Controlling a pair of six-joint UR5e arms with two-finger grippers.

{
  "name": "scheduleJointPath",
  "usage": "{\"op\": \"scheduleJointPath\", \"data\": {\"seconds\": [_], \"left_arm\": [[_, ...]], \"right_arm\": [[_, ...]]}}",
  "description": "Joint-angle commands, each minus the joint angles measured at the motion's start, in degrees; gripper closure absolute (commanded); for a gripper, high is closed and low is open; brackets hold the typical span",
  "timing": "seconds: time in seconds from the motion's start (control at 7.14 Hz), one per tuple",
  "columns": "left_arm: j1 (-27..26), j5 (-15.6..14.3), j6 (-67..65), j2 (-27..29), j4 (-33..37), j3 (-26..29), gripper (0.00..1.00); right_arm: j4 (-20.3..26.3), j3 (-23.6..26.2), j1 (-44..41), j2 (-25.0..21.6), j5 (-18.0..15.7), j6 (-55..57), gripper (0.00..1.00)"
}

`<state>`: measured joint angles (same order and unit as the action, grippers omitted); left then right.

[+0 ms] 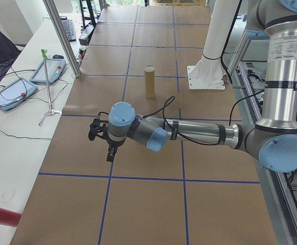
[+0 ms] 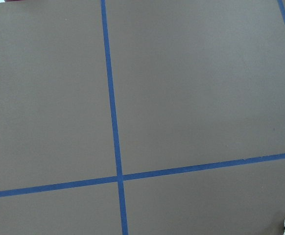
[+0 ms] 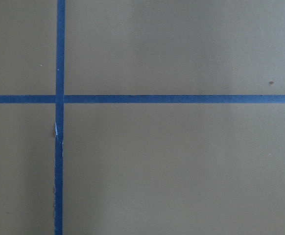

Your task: Collect badminton balls into bucket

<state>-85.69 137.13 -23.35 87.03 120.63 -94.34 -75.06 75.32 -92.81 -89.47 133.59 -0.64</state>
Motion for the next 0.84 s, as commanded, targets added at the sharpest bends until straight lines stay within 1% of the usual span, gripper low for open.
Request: {"op": "scheduleJointPath", "data": {"seconds": [0.0,0.14,0.28,0.42,0.56,0.7], "left_arm": [[7.6,-2.46,-23.54,-5.01,18.41,0.29,0.0],[12.95,-5.62,-36.29,-7.03,28.68,0.9,0.0],[16.4,-8.0,-48.86,-7.75,35.4,0.99,0.0],[20.96,-12.81,-60.38,-9.15,41.73,1.0,0.0],[23.96,-16.51,-72.33,-9.94,46.06,1.0,0.0],[29.56,-22.64,-80.02,-11.6,49.06,1.0,0.0]], "right_arm": [[0.0,0.0,0.0,0.0,0.0,0.02,0.0],[0.0,0.0,0.0,0.0,0.0,-0.07,0.0],[0.0,0.0,0.0,0.0,0.0,-0.07,0.0],[0.0,0.0,0.0,0.0,0.0,0.02,0.0],[0.0,0.0,0.0,0.0,0.0,-0.07,0.0],[0.0,0.0,0.0,0.0,0.0,-0.07,0.0]]}}
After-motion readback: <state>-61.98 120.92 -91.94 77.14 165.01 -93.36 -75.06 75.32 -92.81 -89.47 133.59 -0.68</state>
